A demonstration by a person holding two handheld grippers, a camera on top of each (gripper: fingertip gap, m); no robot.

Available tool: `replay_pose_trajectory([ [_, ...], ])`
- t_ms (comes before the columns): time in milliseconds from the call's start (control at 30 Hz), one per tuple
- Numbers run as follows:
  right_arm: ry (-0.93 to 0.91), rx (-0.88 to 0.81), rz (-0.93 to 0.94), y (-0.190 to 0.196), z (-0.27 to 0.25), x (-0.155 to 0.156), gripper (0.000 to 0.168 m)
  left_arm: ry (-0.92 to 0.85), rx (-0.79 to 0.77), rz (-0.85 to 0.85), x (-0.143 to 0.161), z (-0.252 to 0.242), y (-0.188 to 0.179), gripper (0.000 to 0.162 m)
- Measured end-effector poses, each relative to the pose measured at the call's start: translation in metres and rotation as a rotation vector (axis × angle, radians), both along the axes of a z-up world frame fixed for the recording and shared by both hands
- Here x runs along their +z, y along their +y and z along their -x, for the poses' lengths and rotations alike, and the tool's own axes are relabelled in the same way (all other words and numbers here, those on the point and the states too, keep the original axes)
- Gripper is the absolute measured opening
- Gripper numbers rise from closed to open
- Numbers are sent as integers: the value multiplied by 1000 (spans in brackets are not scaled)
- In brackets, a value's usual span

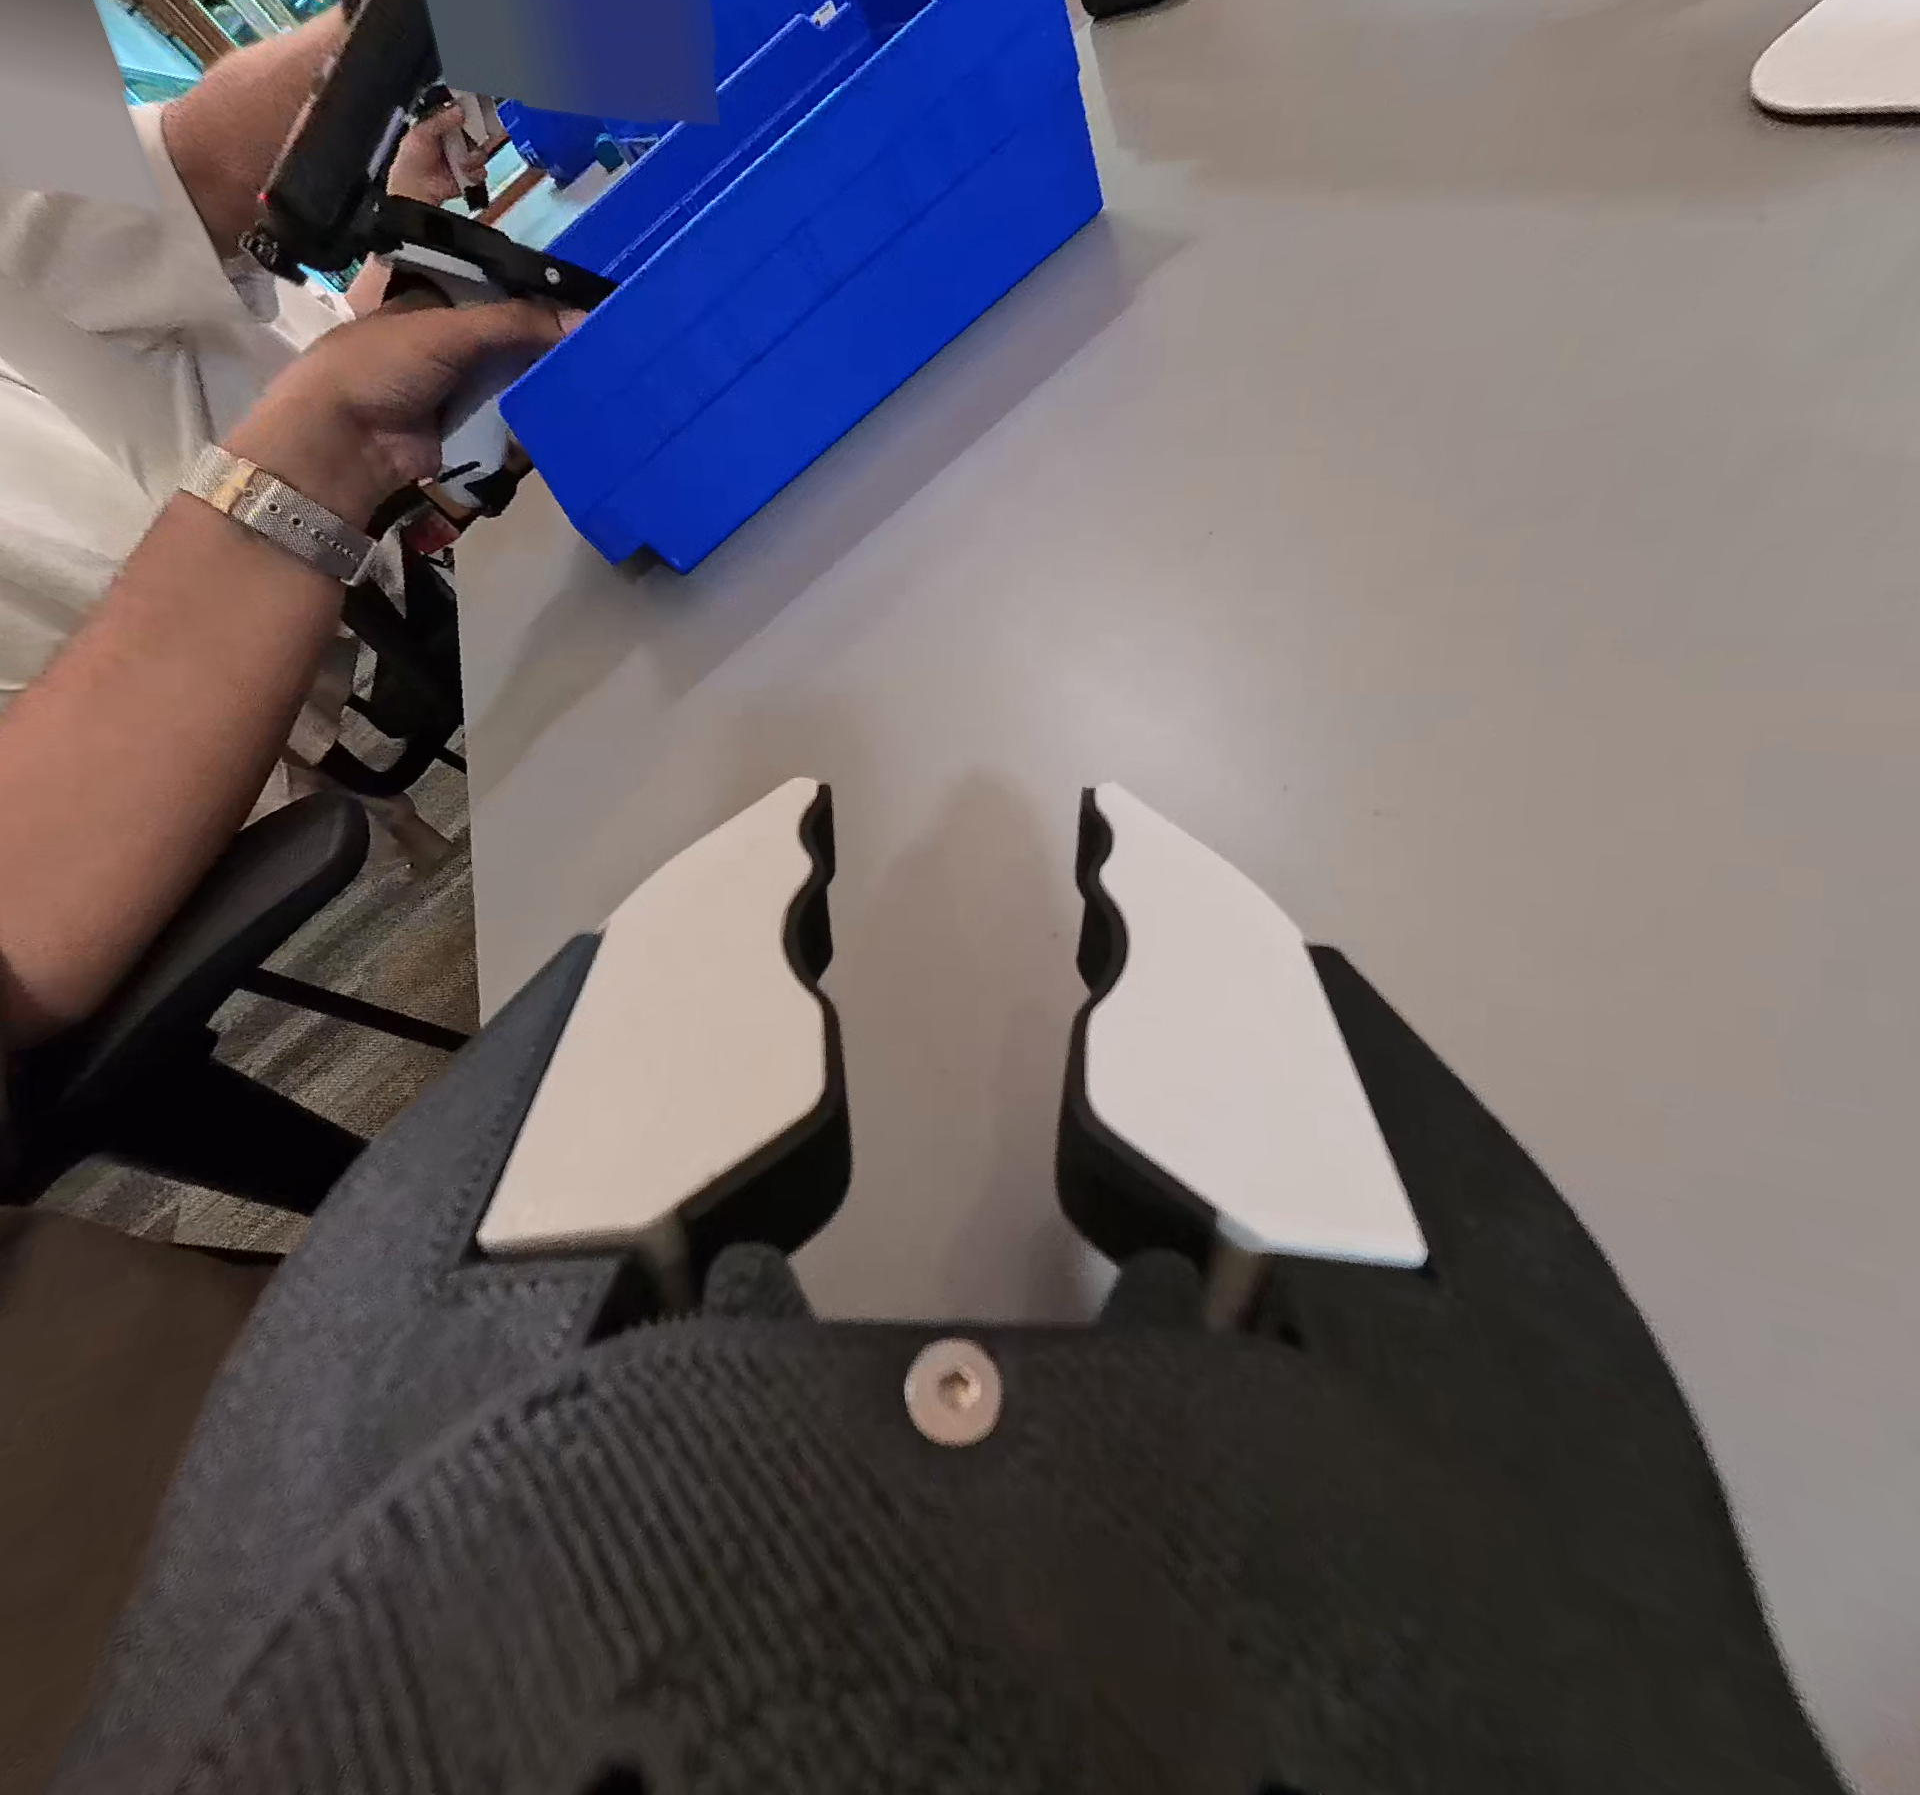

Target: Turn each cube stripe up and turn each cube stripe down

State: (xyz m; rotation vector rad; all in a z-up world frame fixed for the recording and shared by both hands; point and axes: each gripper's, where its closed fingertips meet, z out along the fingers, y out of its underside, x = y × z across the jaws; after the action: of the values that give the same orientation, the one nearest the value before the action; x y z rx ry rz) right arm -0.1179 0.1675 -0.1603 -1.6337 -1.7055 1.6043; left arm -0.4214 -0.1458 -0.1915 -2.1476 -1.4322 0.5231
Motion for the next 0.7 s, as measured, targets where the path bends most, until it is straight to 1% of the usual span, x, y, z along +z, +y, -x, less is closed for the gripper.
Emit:
replay_pose_trajectory([
  [33,0,-1,0,1,0,0,45,-7,-16,24,-1,-1,0,72],
  [100,-4,-3,6,2,0,-1,45,-26,-63,52,-2,-6,2,67],
  [133,-6,-4,13,2,-1,-2,45,-41,-82,26,0,-8,6,64],
  [200,-9,-6,31,3,-1,-1,45,-80,-116,-97,5,-14,19,59],
  [233,-9,-9,39,3,-1,-1,45,-89,-121,-153,8,-15,24,60],
  [267,-9,-11,45,4,-1,-1,44,-79,-108,-171,10,-12,23,64],
  [367,-11,-14,53,4,-1,-1,44,-37,-58,-84,7,-4,8,64],
  [500,-15,-6,57,2,-1,-2,43,-90,-90,-70,-6,-9,16,68],
  [533,-16,-3,56,2,-1,-2,43,-101,-104,-69,-8,-11,19,66],
  [567,-17,0,54,1,-2,-2,43,-109,-115,-63,-10,-13,21,59],
  [600,-17,3,51,0,-2,-3,43,-106,-120,-57,-9,-13,22,47],
  [633,-17,6,47,0,-2,-3,43,-107,-143,-73,-6,-15,26,47],
  [700,-15,8,37,-1,-2,-3,43,-82,-166,-153,11,-16,36,46],
])
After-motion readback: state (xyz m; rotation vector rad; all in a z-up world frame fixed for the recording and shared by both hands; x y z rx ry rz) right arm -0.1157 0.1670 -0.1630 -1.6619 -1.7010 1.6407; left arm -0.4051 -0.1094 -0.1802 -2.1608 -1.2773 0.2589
